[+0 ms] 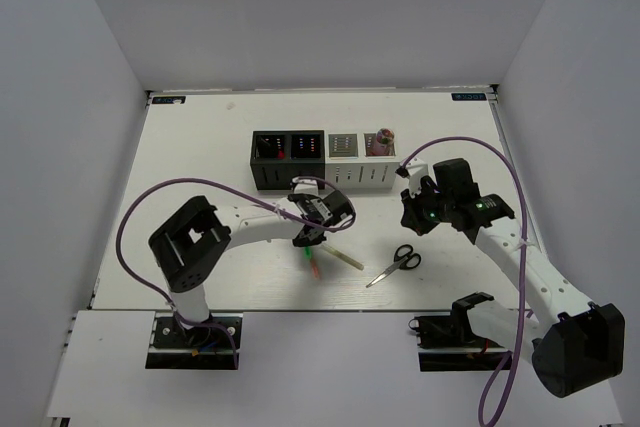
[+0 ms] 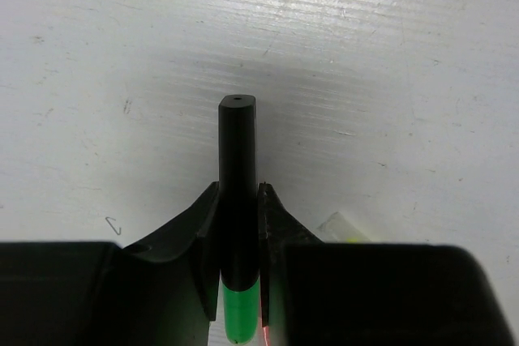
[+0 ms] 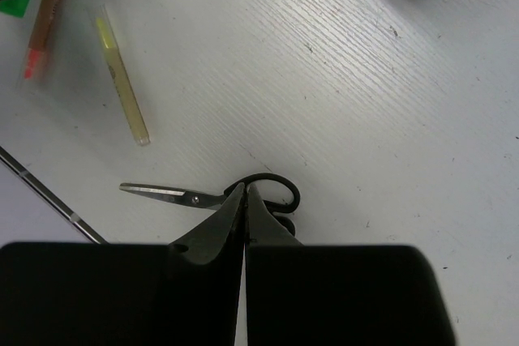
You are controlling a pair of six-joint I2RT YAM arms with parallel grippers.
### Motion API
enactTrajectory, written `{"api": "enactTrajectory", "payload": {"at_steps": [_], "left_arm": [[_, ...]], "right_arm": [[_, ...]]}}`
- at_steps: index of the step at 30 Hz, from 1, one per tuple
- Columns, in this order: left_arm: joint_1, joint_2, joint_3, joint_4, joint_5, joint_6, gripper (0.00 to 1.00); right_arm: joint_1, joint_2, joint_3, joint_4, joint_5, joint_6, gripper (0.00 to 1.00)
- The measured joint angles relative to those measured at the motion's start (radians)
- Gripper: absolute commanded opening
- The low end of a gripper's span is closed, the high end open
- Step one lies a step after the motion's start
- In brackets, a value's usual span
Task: Sort the stationery into containers
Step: Pick up the pen from the center of the board, then place the pen in the storage box.
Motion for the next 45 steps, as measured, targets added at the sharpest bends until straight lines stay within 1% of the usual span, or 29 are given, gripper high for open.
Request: {"api": "enactTrajectory", "payload": {"at_steps": [3, 5, 6, 8, 9, 11, 16, 20, 23, 27, 29, 32, 35, 38, 41, 45], "left_arm": [[0.0, -0.016, 0.0, -0.014, -0.014, 0.013, 0.16], [0.0, -0.025, 0.0, -0.023, -0.022, 0.017, 0.17], [0.0, -0.028, 0.0, -0.026, -0.025, 0.019, 0.12], [0.0, -0.031, 0.0, -0.03, -0.027, 0.021, 0.1], [0.0, -0.031, 0.0, -0.031, -0.027, 0.022, 0.05], [0.0, -0.032, 0.0, -0.031, -0.028, 0.025, 0.0], [0.0, -0.062, 0.0, -0.035, -0.028, 0.04, 0.0], [-0.008, -0.155, -0.002, -0.04, -0.035, 0.085, 0.0], [-0.021, -0.246, 0.019, -0.052, -0.051, 0.165, 0.0], [-0.019, -0.3, 0.146, -0.074, -0.125, 0.336, 0.0], [0.007, -0.3, 0.216, -0.055, -0.177, 0.447, 0.0], [0.095, -0.294, 0.278, 0.015, -0.249, 0.603, 0.0], [0.208, -0.25, 0.339, 0.108, -0.322, 0.736, 0.0], [0.294, -0.175, 0.392, 0.237, -0.39, 0.848, 0.0], [0.341, -0.089, 0.433, 0.335, -0.437, 0.923, 0.0], [0.372, 0.011, 0.482, 0.389, -0.459, 0.949, 0.0]], "right_arm": [[0.0, 0.0, 0.0, 0.0, -0.003, 0.0, 0.0], [0.0, 0.0, 0.0, 0.0, -0.005, 0.0, 0.0], [0.0, 0.0, 0.0, 0.0, -0.006, 0.0, 0.0], [0.0, 0.0, 0.0, 0.0, -0.006, 0.0, 0.0], [0.0, 0.0, 0.0, 0.0, -0.006, 0.0, 0.0], [0.0, 0.0, 0.0, 0.0, -0.006, 0.0, 0.0], [0.0, 0.0, 0.0, 0.0, -0.007, 0.0, 0.0], [0.0, 0.0, 0.0, 0.0, -0.007, 0.0, 0.0], [0.0, 0.0, 0.0, 0.0, -0.011, 0.0, 0.0], [0.0, 0.0, 0.0, 0.0, -0.023, -0.001, 0.0], [0.0, 0.001, 0.0, 0.0, -0.026, -0.001, 0.0], [0.0, 0.002, 0.0, -0.001, -0.039, -0.006, 0.0], [0.0, 0.002, 0.0, -0.002, -0.059, -0.01, 0.0], [0.0, 0.002, 0.0, -0.002, -0.072, -0.014, 0.0], [0.0, 0.002, 0.0, -0.002, -0.079, -0.021, 0.0], [0.0, 0.002, 0.0, -0.003, -0.085, -0.028, 0.0]]}}
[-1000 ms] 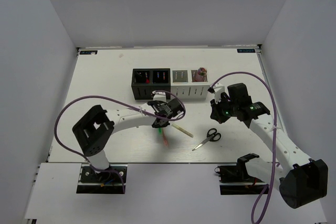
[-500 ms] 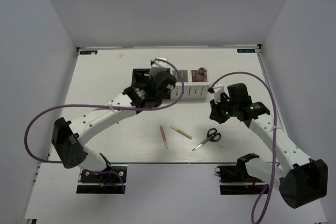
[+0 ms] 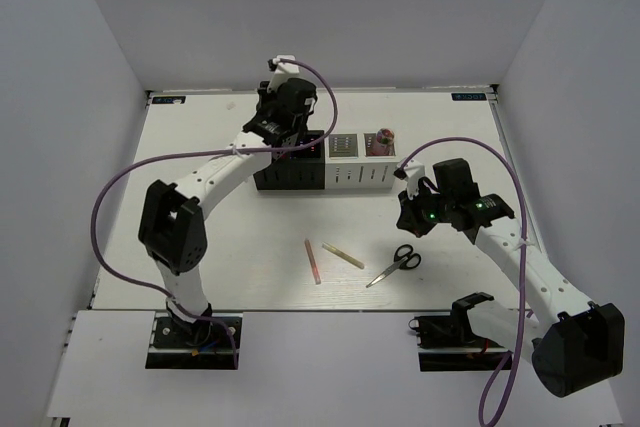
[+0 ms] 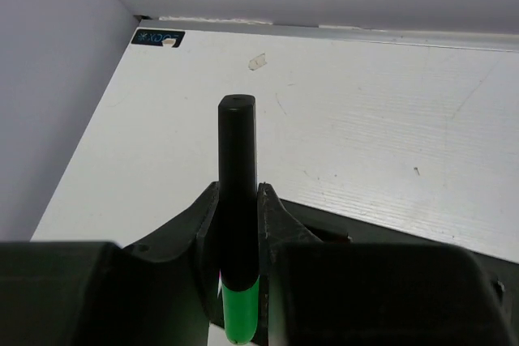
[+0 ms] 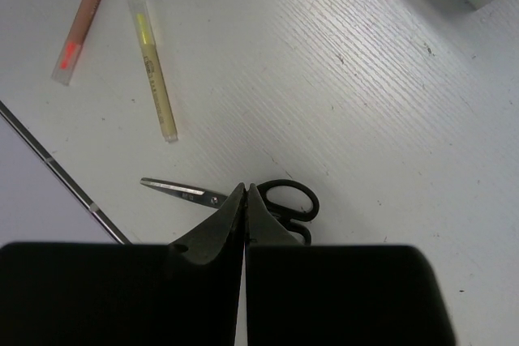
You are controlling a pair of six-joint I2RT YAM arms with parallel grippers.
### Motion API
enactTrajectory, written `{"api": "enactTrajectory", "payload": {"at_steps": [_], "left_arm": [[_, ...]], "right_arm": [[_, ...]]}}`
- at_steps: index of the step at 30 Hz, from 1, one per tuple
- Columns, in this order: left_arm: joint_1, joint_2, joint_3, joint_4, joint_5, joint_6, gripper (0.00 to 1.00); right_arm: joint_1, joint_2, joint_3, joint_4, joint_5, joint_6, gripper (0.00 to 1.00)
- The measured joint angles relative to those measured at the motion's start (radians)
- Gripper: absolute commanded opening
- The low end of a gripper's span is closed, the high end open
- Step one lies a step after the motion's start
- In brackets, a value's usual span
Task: Sort the stationery into containers
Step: Place the pen in the storage box.
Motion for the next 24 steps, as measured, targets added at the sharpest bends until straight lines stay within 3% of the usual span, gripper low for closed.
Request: {"api": "enactTrajectory", "payload": {"at_steps": [24], "left_arm": [[0.061, 0.123, 0.004, -0.032, 0.071, -0.222, 0.01]], "right_arm": [[0.0, 0.001, 0.0, -0.003, -0.012, -0.003, 0.0]]}}
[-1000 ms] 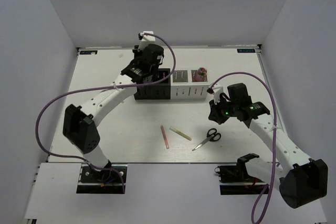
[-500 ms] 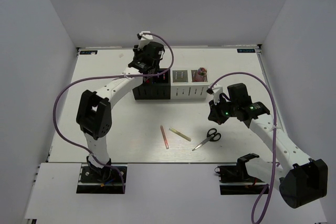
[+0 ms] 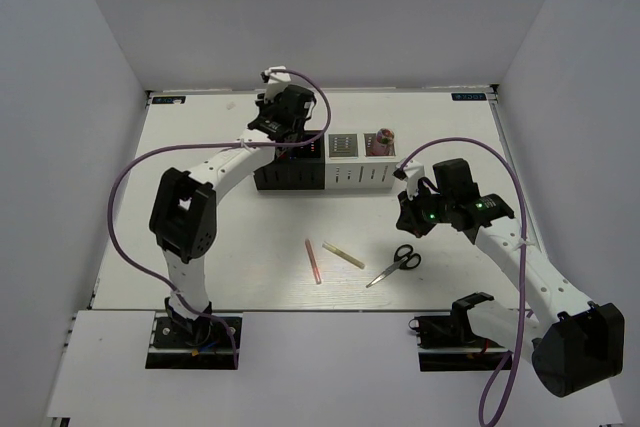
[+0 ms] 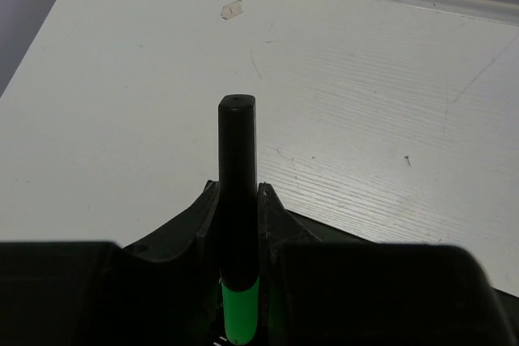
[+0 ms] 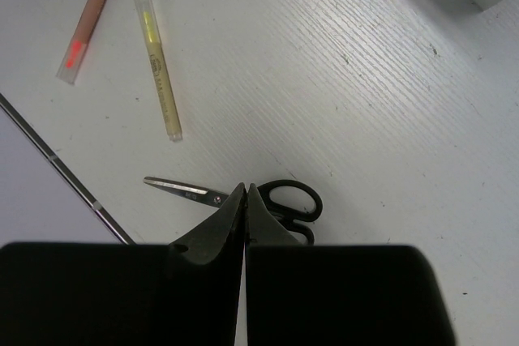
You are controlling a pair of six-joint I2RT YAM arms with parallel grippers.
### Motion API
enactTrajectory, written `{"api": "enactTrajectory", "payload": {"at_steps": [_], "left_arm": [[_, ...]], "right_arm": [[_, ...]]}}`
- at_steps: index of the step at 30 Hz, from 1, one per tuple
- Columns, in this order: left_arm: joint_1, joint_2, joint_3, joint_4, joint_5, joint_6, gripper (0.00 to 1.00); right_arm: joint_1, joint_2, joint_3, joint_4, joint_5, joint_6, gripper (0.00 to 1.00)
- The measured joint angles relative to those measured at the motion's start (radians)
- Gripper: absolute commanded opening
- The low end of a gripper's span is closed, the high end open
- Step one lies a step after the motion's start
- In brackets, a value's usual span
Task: Sort the stationery into containers
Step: Place the pen in the storage box.
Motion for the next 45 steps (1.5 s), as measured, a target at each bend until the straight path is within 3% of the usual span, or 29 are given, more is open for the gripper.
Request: {"api": "enactTrajectory", "payload": {"at_steps": [14, 21, 34, 39, 41, 43, 44, 45], "left_arm": [[0.0, 0.057, -0.03, 0.0, 0.006, -0.025, 0.07], [-0.001, 0.056, -0.048, 0.027, -0.011, -0.04, 0.4], [0.0, 0.053, -0.061, 0.045, -0.019, -0.057, 0.49], [0.0, 0.042, -0.061, 0.032, -0.014, -0.044, 0.51], [-0.001, 0.032, -0.061, 0.023, -0.008, -0.032, 0.51], [-0.005, 0.018, -0.061, 0.014, -0.004, -0.015, 0.43], [-0.008, 0.007, -0.061, 0.01, -0.002, -0.006, 0.26], [-0.012, -0.009, -0.061, -0.001, 0.002, 0.006, 0.16]], "right_arm": [[0.0, 0.0, 0.0, 0.0, -0.004, 0.0, 0.02], [0.0, 0.0, 0.0, -0.001, -0.004, 0.0, 0.02], [0.0, 0.0, 0.0, -0.001, -0.007, 0.0, 0.02], [0.0, 0.0, 0.0, -0.003, -0.01, 0.0, 0.53], [0.0, 0.0, 0.0, -0.005, -0.013, -0.004, 0.54], [0.0, 0.0, 0.0, -0.006, -0.018, -0.013, 0.28], [0.0, 0.0, 0.0, -0.007, -0.021, -0.019, 0.1], [0.0, 0.0, 0.0, -0.009, -0.026, -0.024, 0.0]]}}
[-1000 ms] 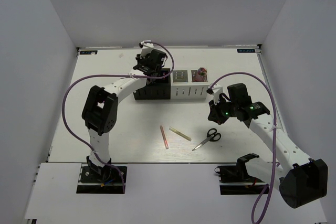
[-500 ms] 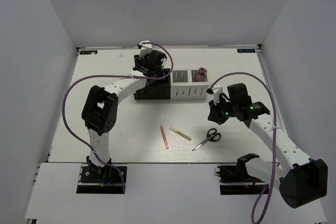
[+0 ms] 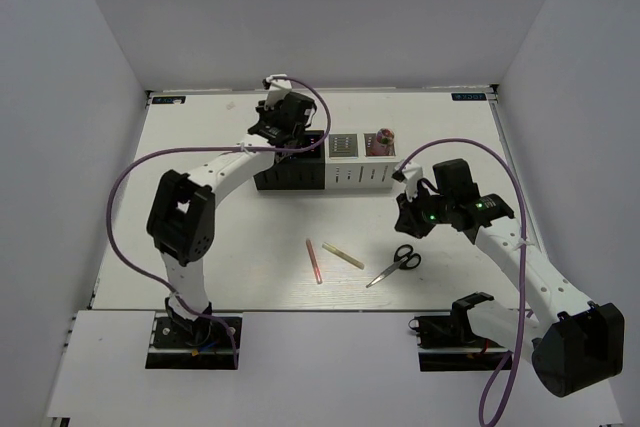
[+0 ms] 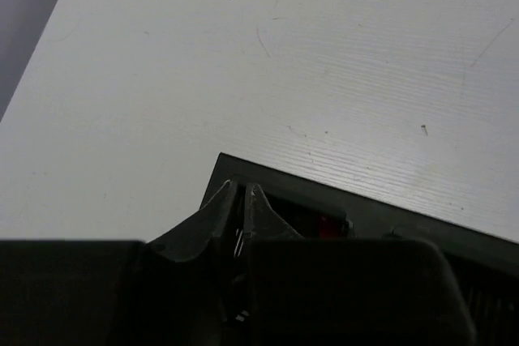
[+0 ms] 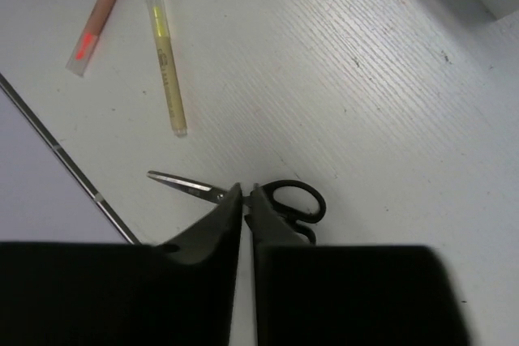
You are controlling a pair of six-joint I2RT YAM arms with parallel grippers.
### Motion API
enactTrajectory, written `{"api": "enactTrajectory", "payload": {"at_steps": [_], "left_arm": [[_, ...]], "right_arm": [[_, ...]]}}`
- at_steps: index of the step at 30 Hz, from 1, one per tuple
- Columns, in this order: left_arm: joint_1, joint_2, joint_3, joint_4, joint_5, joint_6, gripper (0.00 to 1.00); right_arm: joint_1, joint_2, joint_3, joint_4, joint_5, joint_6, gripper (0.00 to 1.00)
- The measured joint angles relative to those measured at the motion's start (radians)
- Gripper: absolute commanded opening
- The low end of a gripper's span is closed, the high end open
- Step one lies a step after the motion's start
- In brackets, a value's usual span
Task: Sort the stationery into containers
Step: Place the pen in the storage box, then pick up the pen from the center of the board.
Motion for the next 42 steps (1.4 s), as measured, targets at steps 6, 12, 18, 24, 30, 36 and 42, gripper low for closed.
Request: {"api": "enactTrajectory", "payload": {"at_steps": [6, 12, 18, 24, 30, 36, 42], "left_arm": [[-0.031, -0.243, -0.021, -0.19, 0.204, -0.045, 0.07], [-0.055, -0.566, -0.238, -0.401, 0.524, -0.14, 0.62], [-0.088, -0.762, -0.605, -0.543, 0.649, -0.171, 0.74], [-0.054, -1.071, -0.753, -0.567, 0.661, -0.169, 0.76], [-0.039, -1.191, -0.837, -0.57, 0.632, -0.159, 0.77], [-0.039, -1.238, -0.866, -0.59, 0.624, -0.148, 0.78], [-0.039, -1.284, -0.868, -0.595, 0.624, -0.143, 0.78]], "right_arm": [[0.011, 0.018, 0.001, -0.031, -0.061, -0.084, 0.0], [0.107, 0.21, 0.129, -0.127, -0.087, -0.17, 0.31], [0.295, 0.4, 0.262, -0.132, 0.01, -0.144, 0.4], [0.418, 0.568, 0.364, -0.098, 0.12, -0.076, 0.4], [0.515, 0.701, 0.42, -0.088, 0.212, -0.029, 0.42], [0.566, 0.809, 0.5, -0.087, 0.283, -0.016, 0.42], [0.587, 0.875, 0.552, -0.087, 0.342, -0.007, 0.43]]}}
